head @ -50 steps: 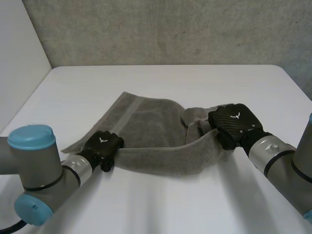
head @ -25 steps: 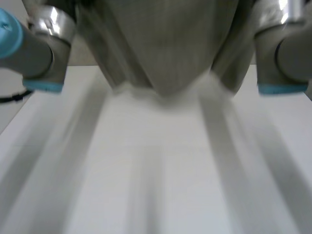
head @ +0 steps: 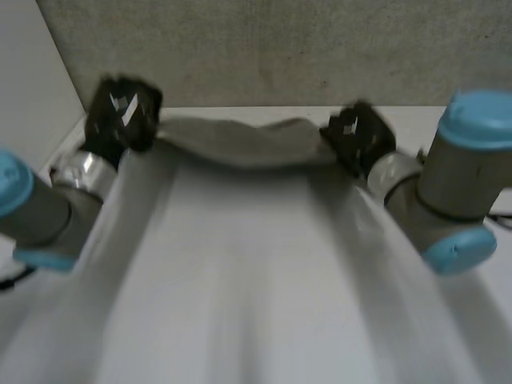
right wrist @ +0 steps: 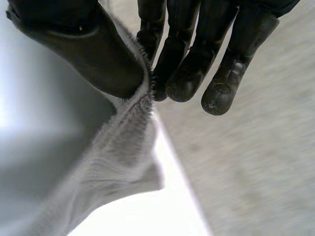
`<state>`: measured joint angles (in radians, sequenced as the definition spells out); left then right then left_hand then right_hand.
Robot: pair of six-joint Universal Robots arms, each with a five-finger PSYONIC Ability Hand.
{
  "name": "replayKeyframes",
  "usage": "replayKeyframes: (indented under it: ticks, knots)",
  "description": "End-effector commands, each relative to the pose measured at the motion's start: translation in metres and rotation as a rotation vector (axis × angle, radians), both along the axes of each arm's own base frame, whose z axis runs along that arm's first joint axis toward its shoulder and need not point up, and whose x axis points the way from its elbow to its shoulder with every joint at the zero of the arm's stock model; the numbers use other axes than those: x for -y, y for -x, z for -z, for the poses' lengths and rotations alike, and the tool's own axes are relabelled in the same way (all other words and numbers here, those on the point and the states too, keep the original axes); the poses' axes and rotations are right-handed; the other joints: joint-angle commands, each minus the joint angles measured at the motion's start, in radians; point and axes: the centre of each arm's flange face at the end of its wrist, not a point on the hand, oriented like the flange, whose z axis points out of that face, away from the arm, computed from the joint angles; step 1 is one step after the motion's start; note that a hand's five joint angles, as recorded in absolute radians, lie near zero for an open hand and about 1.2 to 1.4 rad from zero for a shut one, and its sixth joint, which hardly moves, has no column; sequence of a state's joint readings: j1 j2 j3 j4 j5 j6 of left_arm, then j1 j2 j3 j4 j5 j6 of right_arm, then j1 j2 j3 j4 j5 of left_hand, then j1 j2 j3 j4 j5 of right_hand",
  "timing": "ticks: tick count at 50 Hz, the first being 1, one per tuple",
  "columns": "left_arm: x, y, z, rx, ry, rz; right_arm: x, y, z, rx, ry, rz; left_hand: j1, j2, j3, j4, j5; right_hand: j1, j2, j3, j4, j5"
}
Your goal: Fold the towel.
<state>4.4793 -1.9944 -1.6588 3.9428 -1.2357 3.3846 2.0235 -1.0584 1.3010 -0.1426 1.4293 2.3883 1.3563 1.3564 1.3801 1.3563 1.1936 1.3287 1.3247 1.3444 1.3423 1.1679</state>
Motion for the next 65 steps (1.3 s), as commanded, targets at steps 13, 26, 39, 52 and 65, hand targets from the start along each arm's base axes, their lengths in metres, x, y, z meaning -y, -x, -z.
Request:
replayKeyframes:
  ticks: [13, 26, 39, 52, 65]
  knots:
    - [-0.060, -0.045, 0.052, 0.283, -0.142, -0.109, -0.056, 0.023, 0.054, -0.035, -0.244, 0.024, 0.040, 0.040, 0.016, 0.040, 0.028, 0.068, 0.072, 0.052, 0.054, 0.054]
    - [-0.051, -0.046, 0.057, 0.215, -0.185, -0.112, -0.045, 0.028, 0.062, 0.216, -0.422, 0.147, 0.040, 0.040, 0.016, 0.040, 0.028, -0.739, -0.735, -0.754, -0.752, -0.752]
    - [-0.048, -0.052, 0.060, 0.215, -0.200, -0.134, -0.031, 0.034, 0.079, 0.333, -0.525, 0.234, 0.040, 0.040, 0.016, 0.040, 0.028, -0.724, -0.720, -0.740, -0.738, -0.738]
    - [-0.043, -0.055, 0.058, 0.210, -0.190, -0.147, -0.024, 0.044, 0.081, 0.387, -0.528, 0.331, 0.040, 0.040, 0.016, 0.040, 0.028, -0.671, -0.667, -0.687, -0.685, -0.685]
    - [-0.044, -0.054, 0.057, 0.206, -0.190, -0.143, -0.021, 0.044, 0.084, 0.627, -0.653, 0.382, 0.040, 0.040, 0.016, 0.040, 0.028, -0.777, -0.773, -0.793, -0.790, -0.791]
